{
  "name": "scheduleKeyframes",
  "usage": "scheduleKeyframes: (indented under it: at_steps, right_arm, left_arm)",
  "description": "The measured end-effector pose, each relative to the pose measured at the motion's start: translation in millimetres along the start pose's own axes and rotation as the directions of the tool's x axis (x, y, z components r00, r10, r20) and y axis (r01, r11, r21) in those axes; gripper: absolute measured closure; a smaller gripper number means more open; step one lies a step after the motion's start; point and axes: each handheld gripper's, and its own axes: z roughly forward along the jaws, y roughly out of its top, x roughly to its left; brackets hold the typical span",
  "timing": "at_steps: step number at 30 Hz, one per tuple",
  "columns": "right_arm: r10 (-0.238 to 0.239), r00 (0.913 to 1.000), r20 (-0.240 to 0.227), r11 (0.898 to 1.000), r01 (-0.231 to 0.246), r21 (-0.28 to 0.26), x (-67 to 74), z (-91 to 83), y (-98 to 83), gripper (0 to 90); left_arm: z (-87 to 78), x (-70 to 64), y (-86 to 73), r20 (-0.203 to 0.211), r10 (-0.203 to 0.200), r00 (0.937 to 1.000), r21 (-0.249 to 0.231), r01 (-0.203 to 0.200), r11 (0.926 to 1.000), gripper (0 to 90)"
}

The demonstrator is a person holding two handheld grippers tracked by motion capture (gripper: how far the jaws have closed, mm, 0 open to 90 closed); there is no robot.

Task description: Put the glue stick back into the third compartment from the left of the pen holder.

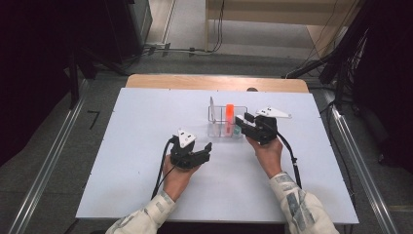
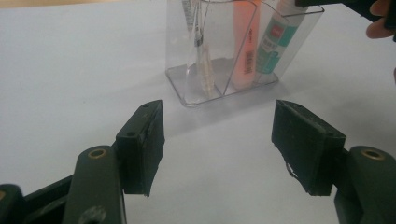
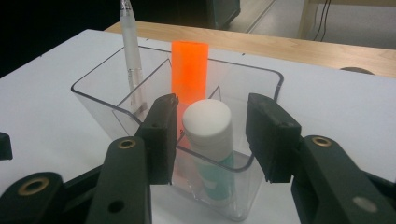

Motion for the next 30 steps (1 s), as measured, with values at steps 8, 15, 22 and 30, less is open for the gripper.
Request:
scheduleKeyframes:
  at_steps: [8,15,22,30]
  right_arm:
    - [0.032,0.9994,0.011,0.999,-0.031,-0.026,-14.8,-19.5,-3.3,42.4]
    - [0.047,0.9986,0.023,0.999,-0.047,-0.012,-26.7,-33.7,-11.2,37.5]
    - [0.030,0.9982,0.052,0.999,-0.032,0.038,-32.6,-40.2,-24.4,34.0]
    - [0.029,0.9970,0.072,0.997,-0.034,0.072,-38.1,-47.1,-33.7,32.4]
  left_arm:
    - [-1.0,2.9,-1.3,-0.008,-0.004,1.0000,0.000,0.004,1.0000,34.3]
    - [-2.0,5.4,-2.4,-0.015,-0.006,0.9999,0.001,0.006,1.0000,34.2]
    - [-4.8,10.2,-3.3,-0.017,-0.013,0.9998,0.001,0.013,0.9999,34.2]
    - [-5.7,12.9,-4.6,-0.020,-0.023,0.9995,0.001,0.023,0.9997,33.0]
